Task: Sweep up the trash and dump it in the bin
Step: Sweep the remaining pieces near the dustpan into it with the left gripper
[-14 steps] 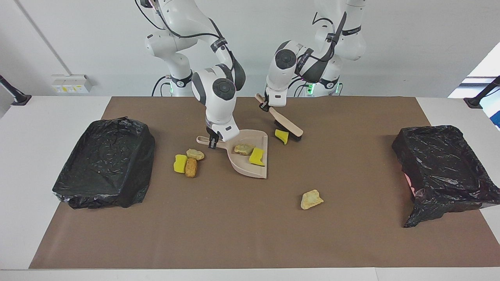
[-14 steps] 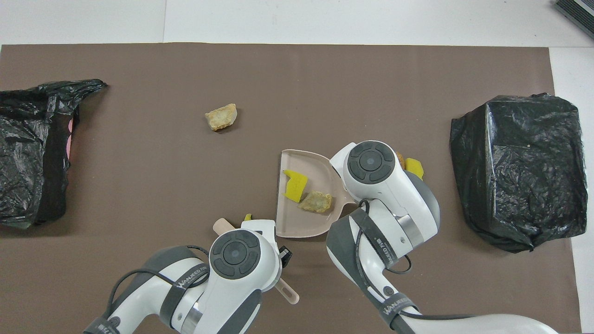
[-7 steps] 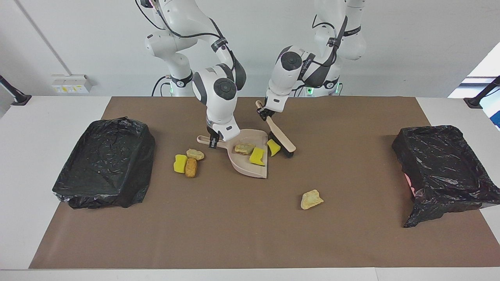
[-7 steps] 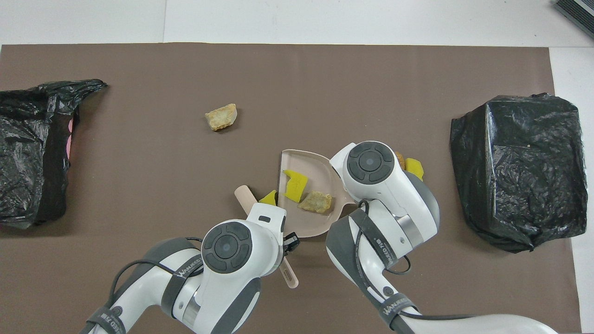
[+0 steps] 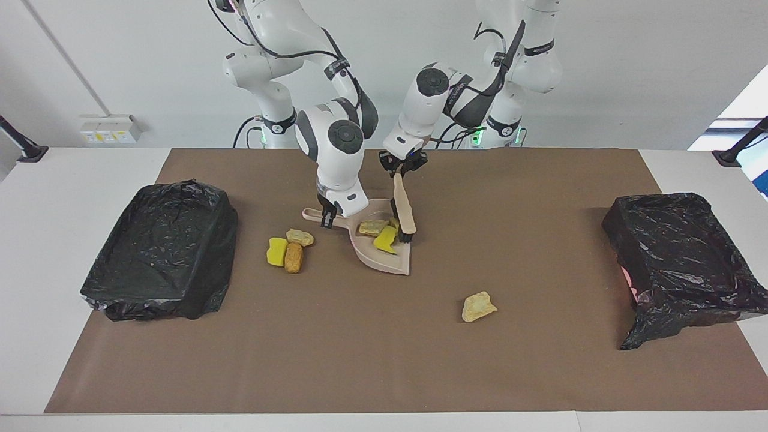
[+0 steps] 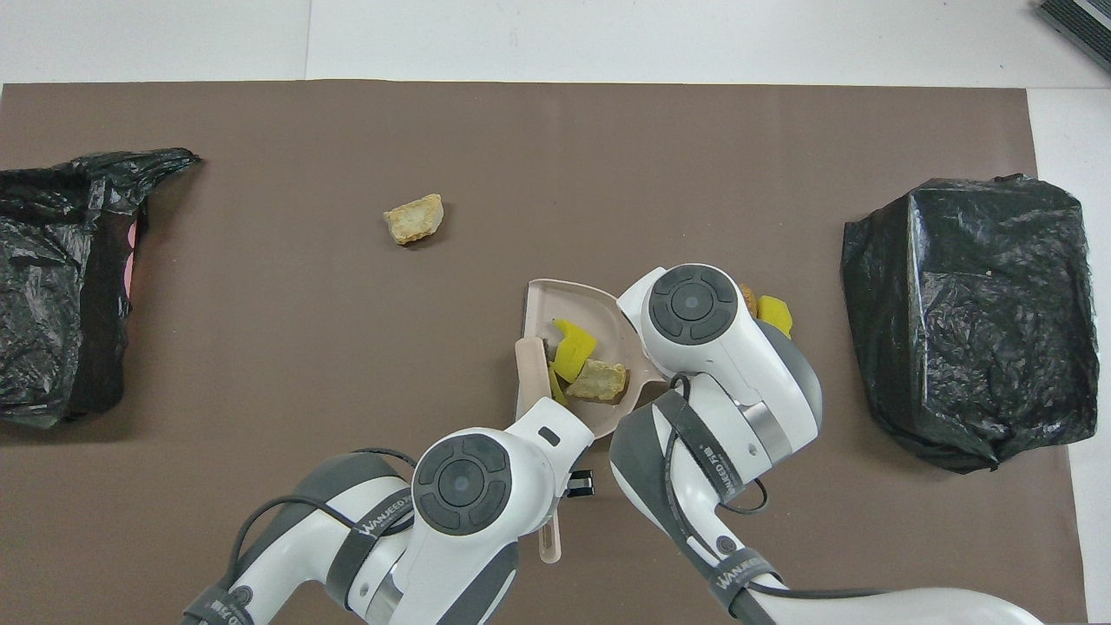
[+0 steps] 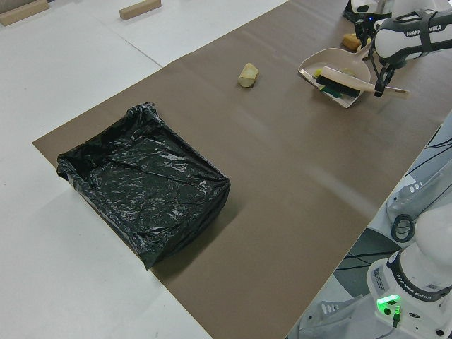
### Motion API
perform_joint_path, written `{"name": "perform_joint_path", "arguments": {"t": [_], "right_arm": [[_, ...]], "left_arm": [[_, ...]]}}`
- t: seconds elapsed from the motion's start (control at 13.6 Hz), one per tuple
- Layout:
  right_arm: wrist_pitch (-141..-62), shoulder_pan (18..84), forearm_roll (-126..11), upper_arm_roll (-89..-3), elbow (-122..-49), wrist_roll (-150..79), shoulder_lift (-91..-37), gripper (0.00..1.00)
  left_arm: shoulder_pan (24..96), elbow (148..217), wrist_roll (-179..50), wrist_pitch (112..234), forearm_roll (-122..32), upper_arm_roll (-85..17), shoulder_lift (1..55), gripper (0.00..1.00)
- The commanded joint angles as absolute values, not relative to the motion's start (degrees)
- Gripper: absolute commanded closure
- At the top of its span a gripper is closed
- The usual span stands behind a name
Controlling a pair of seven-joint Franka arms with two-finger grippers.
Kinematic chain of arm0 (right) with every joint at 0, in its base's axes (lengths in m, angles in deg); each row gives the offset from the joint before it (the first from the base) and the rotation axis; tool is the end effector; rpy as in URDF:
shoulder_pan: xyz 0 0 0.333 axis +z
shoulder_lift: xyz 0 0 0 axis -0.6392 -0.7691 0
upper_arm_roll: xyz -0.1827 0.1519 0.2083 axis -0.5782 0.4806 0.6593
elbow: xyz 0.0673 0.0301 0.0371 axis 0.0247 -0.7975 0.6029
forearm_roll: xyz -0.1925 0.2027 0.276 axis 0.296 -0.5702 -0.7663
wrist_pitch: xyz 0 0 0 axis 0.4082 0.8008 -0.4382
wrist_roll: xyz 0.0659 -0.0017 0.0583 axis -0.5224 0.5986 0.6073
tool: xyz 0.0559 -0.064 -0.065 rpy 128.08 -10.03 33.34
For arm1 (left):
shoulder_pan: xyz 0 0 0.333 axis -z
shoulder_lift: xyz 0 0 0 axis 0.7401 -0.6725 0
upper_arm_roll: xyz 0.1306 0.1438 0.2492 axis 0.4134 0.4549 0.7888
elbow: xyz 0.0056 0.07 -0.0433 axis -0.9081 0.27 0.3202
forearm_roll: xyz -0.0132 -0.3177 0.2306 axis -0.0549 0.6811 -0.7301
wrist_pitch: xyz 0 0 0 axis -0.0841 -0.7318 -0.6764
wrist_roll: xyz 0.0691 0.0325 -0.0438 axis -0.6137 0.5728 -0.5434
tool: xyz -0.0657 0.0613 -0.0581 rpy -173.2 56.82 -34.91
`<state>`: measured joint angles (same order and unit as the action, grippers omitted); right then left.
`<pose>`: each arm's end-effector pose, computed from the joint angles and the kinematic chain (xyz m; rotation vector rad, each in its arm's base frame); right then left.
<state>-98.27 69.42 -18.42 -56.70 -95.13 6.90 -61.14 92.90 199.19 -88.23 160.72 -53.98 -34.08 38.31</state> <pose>0.5182 0.2473 0.3459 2.2984 1.9723 -0.3397 0.3484 -0.3996 0.3876 2.9623 0.0177 -0.2301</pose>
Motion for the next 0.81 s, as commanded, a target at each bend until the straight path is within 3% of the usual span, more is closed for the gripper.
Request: {"name": "perform_joint_path", "arguments": {"t": [0.0, 0.44, 0.74], "right_arm": [[-97.5, 69.3, -17.2, -56.5, -96.3, 5.0, -60.2, 1.00], [-97.5, 69.2, -18.0, -56.5, -96.3, 2.0, -60.2, 1.00], [-97.1, 69.2, -18.4, -56.4, -96.2, -0.6, -60.2, 1.00]], "left_arm": [[90.2, 194.0, -85.0, 154.6, -53.4, -33.6, 38.0, 1.00], [86.9, 191.0, -82.3, 151.1, -54.6, -33.2, 38.0, 1.00], [78.1, 186.3, -70.8, 146.7, -63.5, -33.2, 34.8, 1.00]]}}
